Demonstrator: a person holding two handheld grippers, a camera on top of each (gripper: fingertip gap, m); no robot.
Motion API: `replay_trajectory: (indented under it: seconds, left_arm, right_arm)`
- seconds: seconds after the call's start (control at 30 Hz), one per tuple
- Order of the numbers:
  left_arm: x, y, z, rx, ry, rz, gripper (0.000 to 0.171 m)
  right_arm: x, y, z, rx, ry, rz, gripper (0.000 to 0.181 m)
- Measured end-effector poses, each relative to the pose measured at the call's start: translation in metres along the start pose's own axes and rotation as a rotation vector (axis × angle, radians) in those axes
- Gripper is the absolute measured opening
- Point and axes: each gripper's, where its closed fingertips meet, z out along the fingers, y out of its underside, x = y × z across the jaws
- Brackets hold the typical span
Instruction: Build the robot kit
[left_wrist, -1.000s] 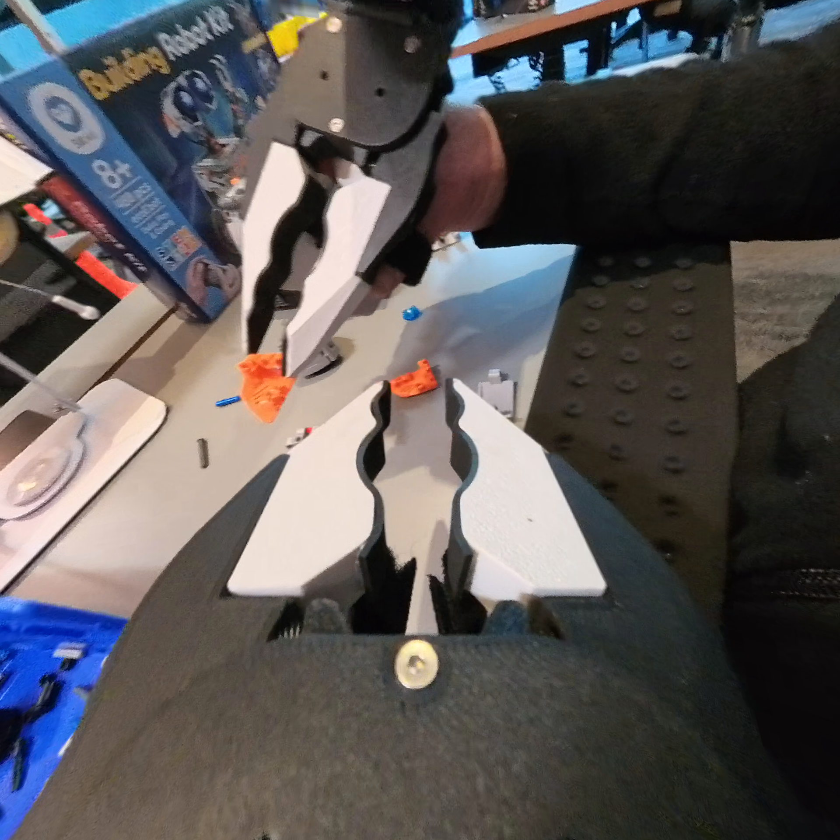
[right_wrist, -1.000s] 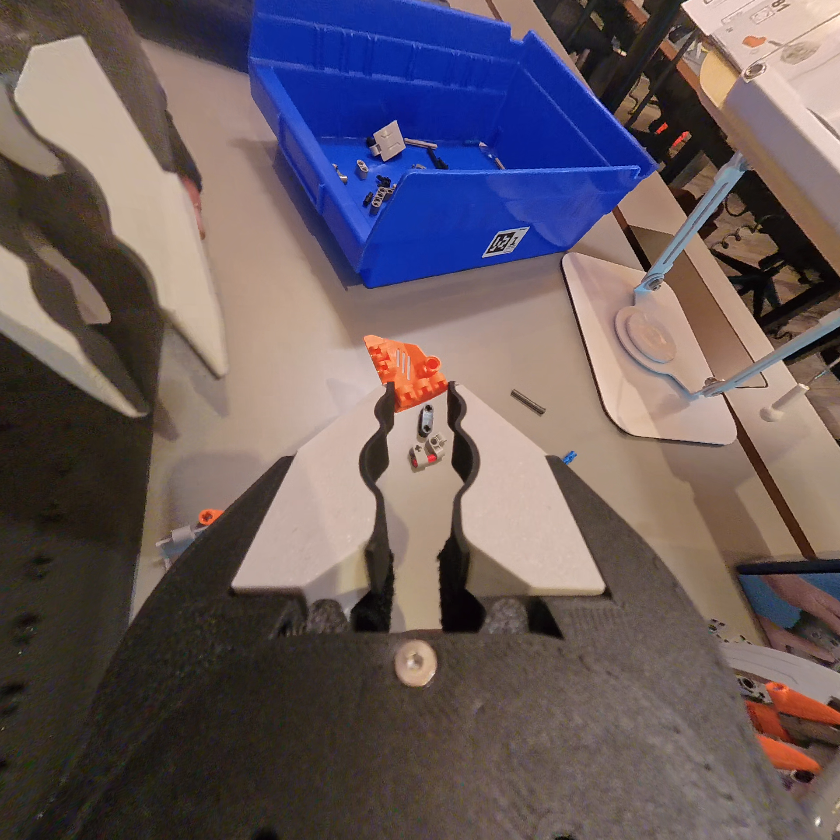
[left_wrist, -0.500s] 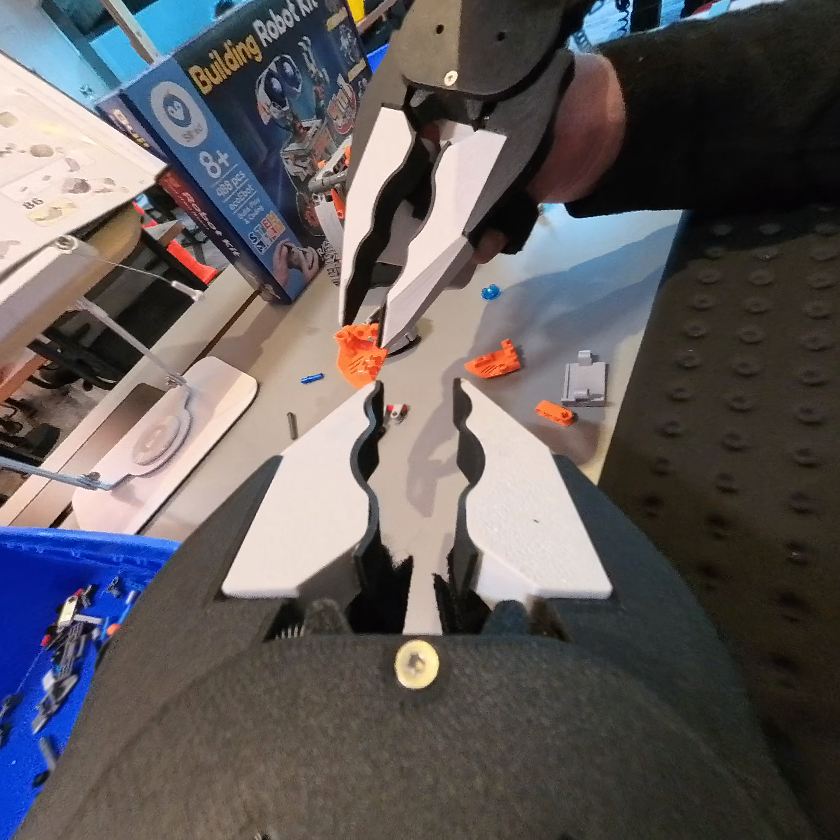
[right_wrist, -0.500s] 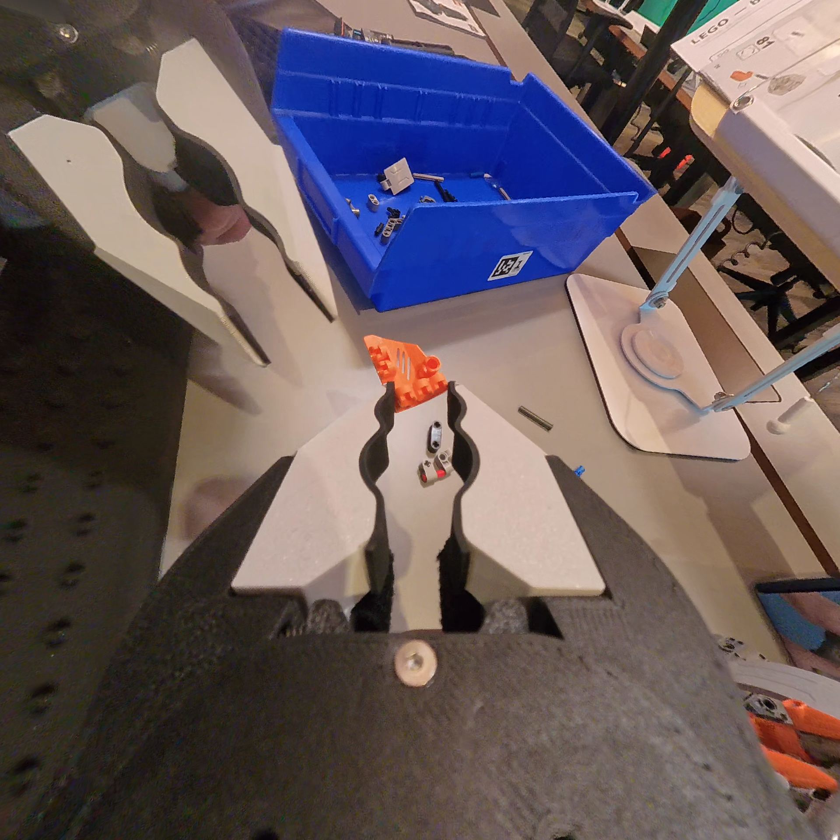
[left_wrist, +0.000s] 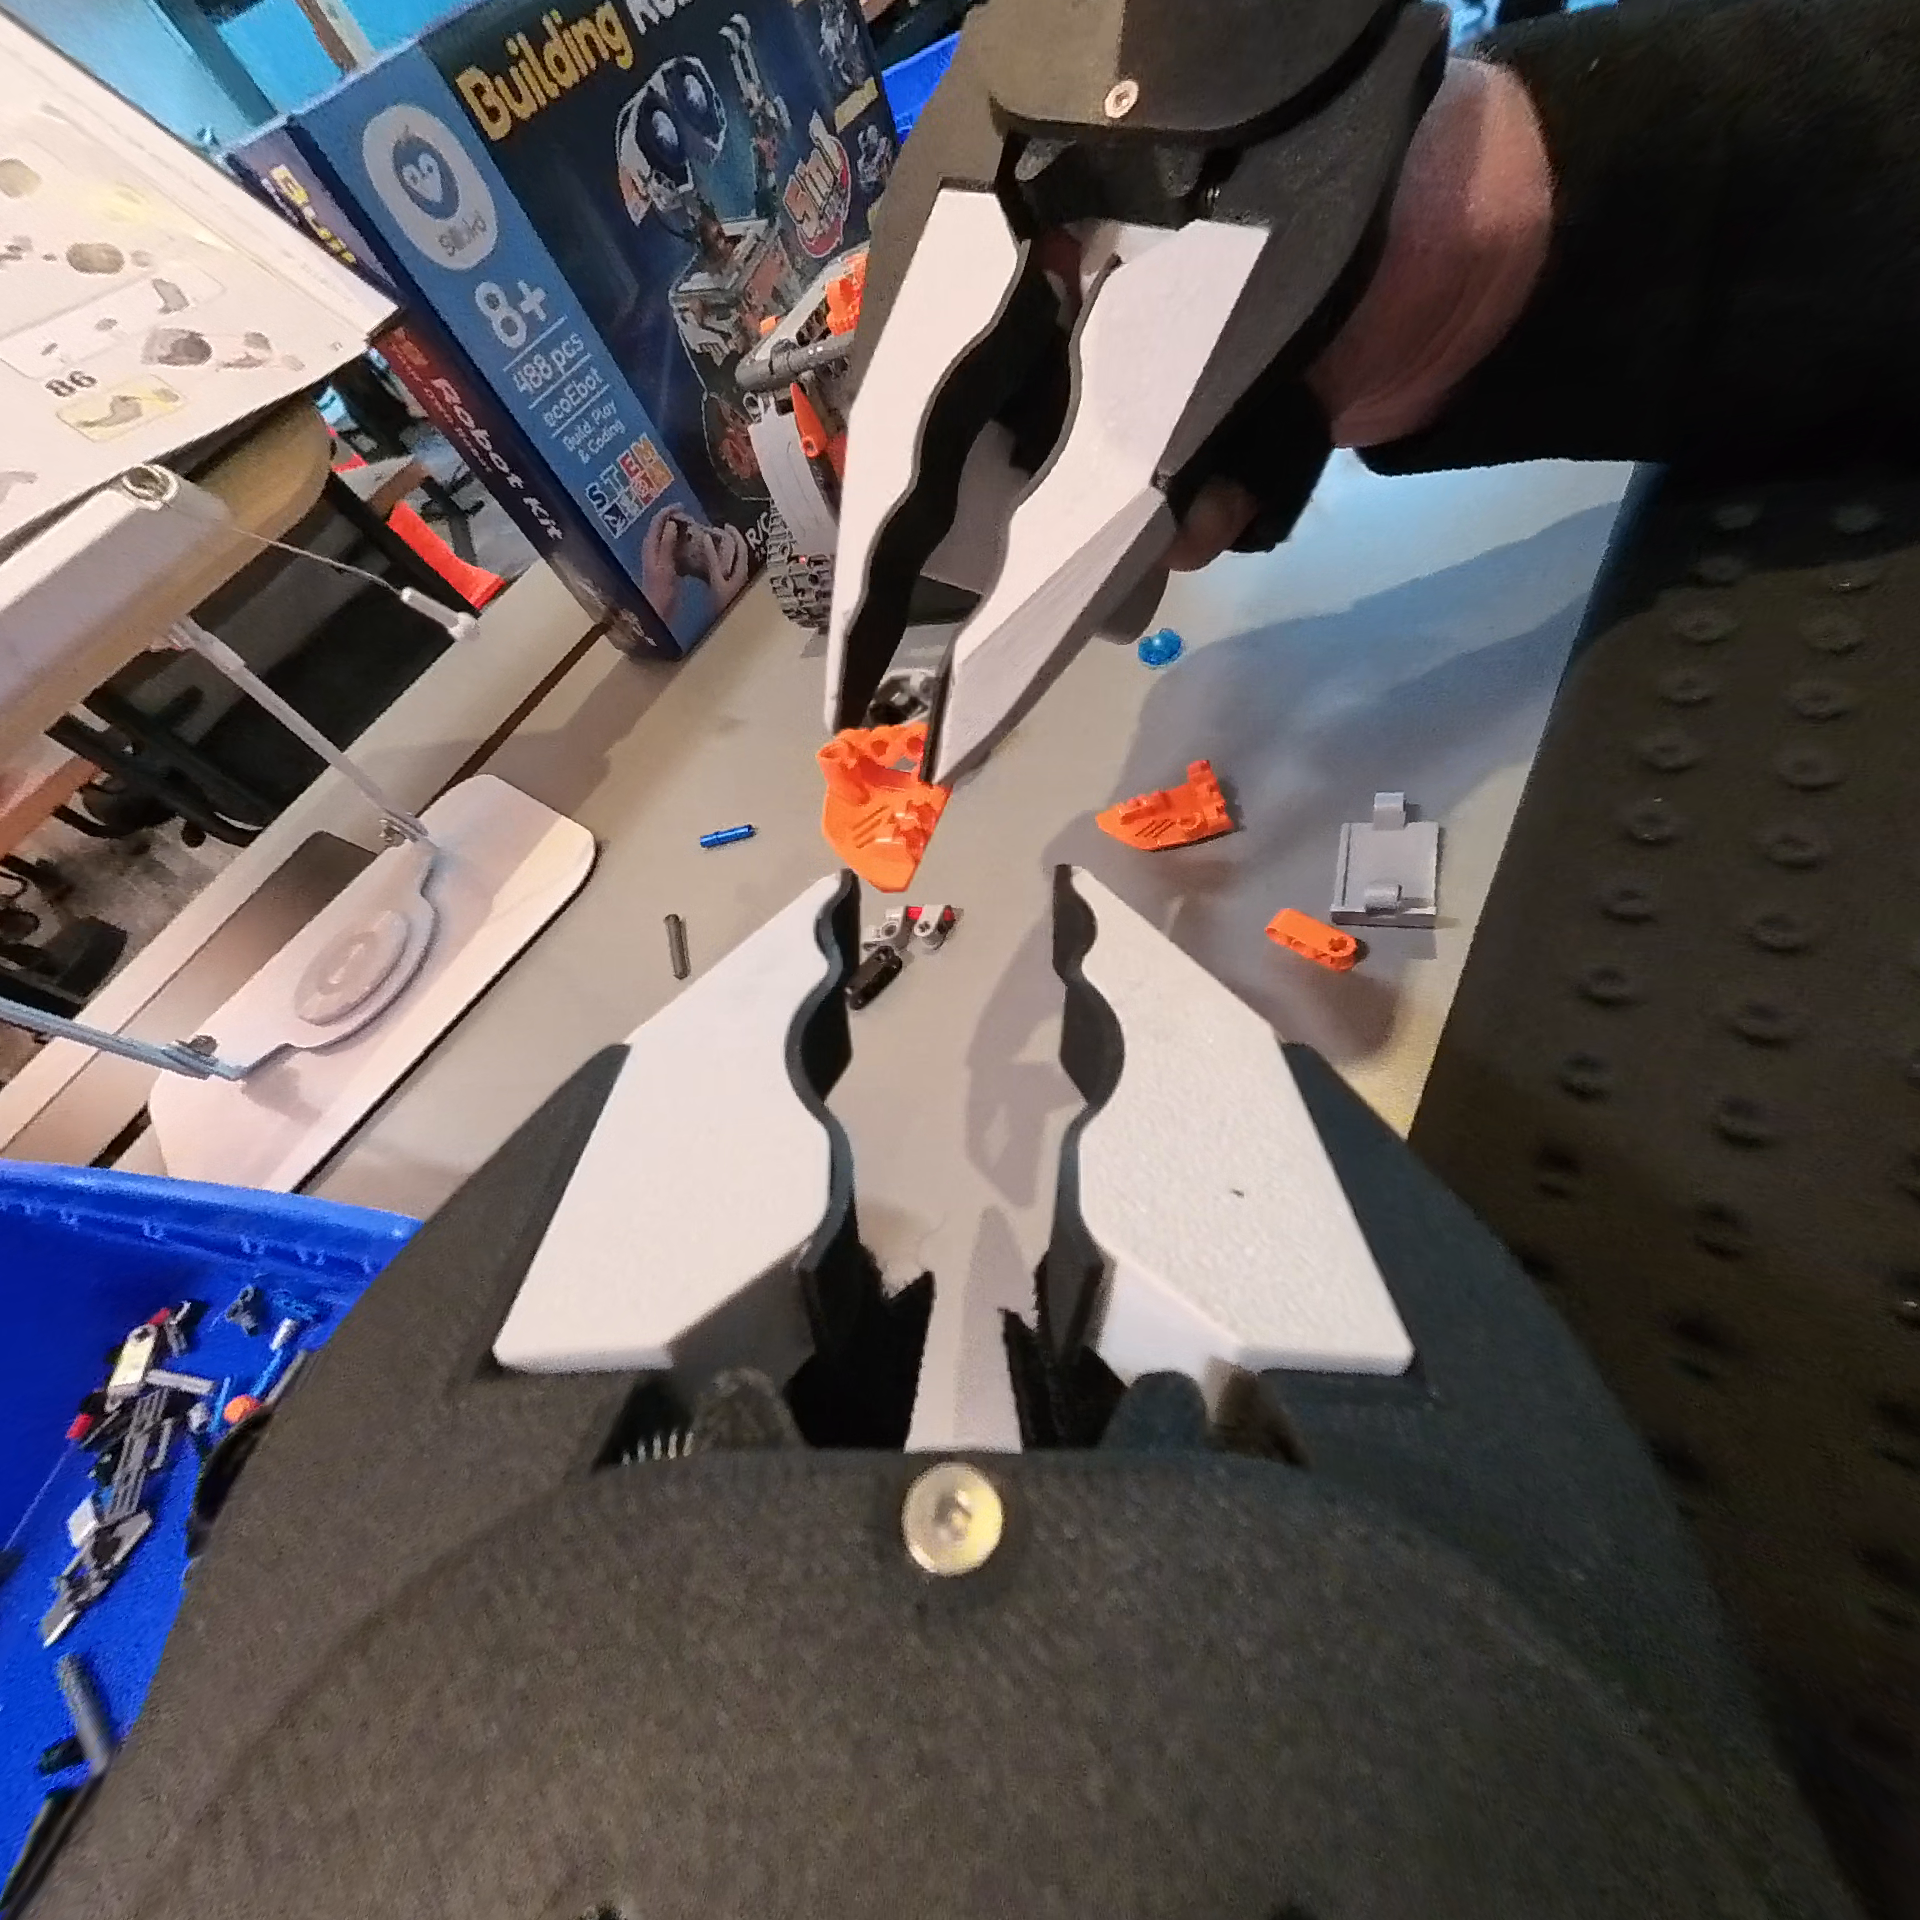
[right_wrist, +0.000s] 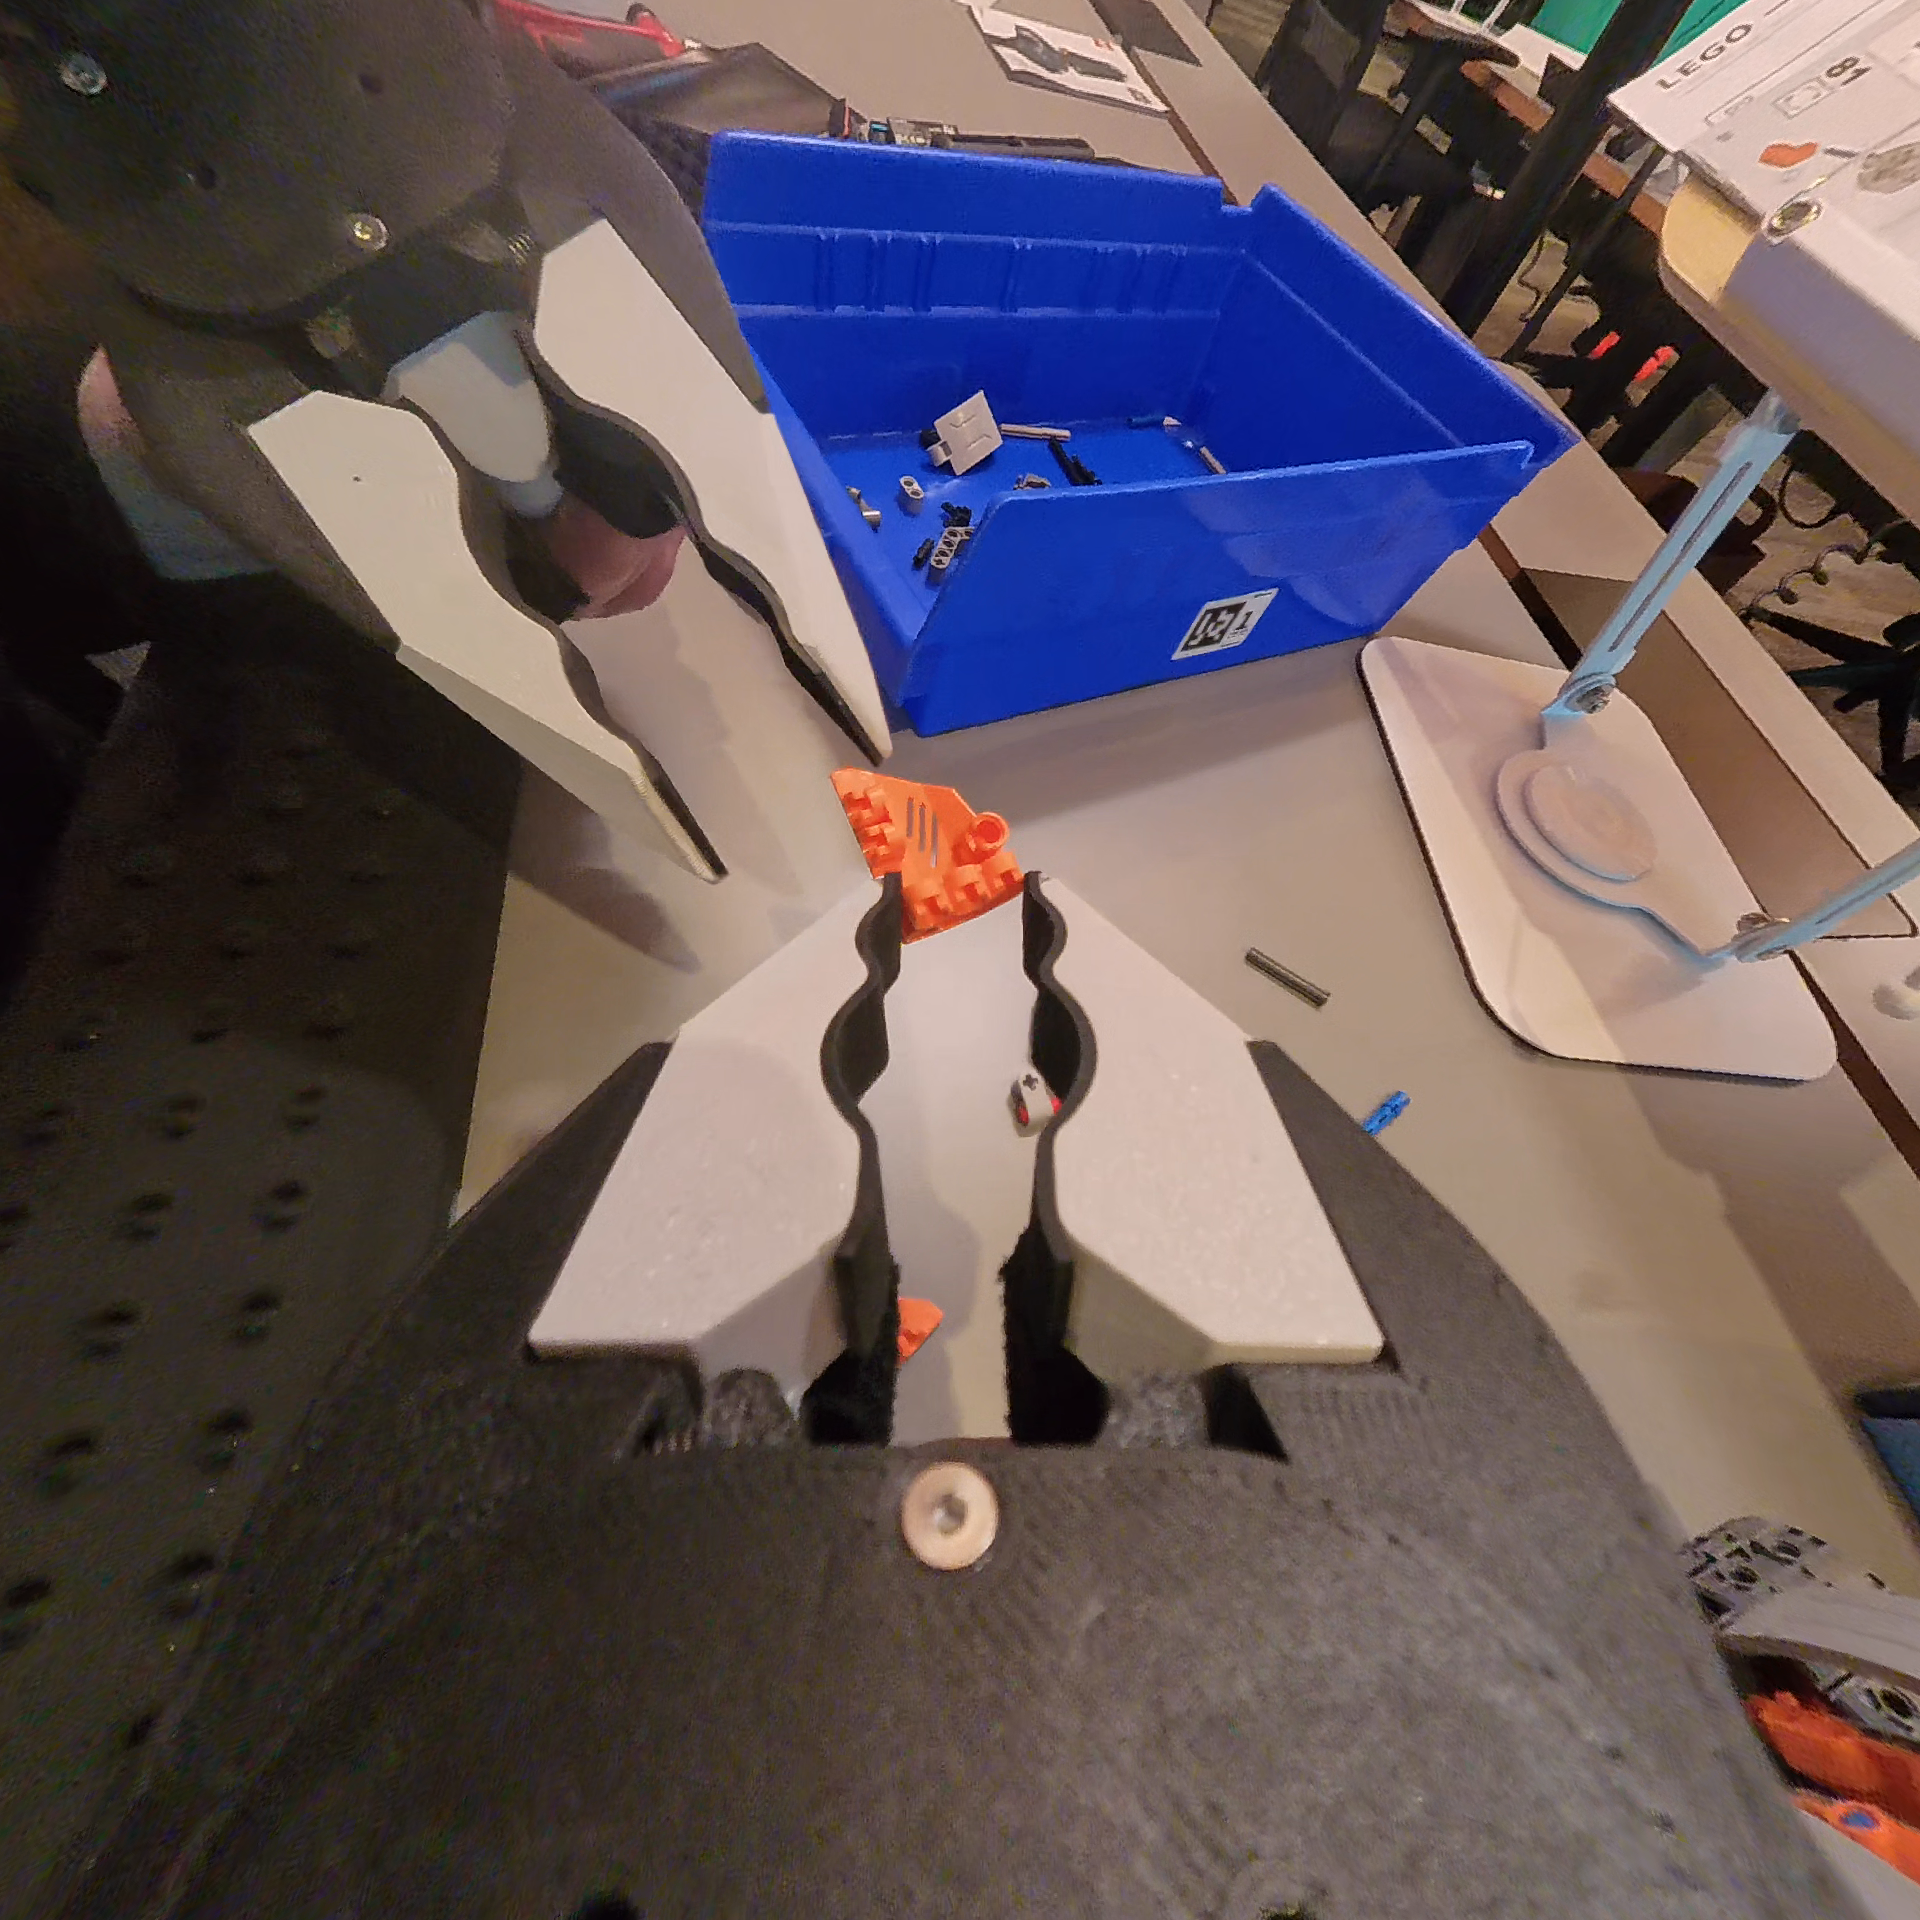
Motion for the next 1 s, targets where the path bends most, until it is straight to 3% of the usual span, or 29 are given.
replay_trajectory:
  seconds: [0.53,0.73,1.0]
  left_arm:
    - [0.003,0.012,0.007,-0.046,0.034,-0.06,0.036]
    - [-0.012,0.005,-0.001,0.05,0.068,-0.277,0.036]
    - [-0.009,-0.014,-0.013,0.241,0.323,-0.573,0.027]
  right_arm:
    - [-0.007,0.005,0.004,-0.029,-0.024,-0.031,0.02]
    - [-0.01,0.001,0.001,-0.009,-0.032,-0.068,0.02]
    - [-0.019,-0.004,-0.004,0.009,-0.052,-0.159,0.02]
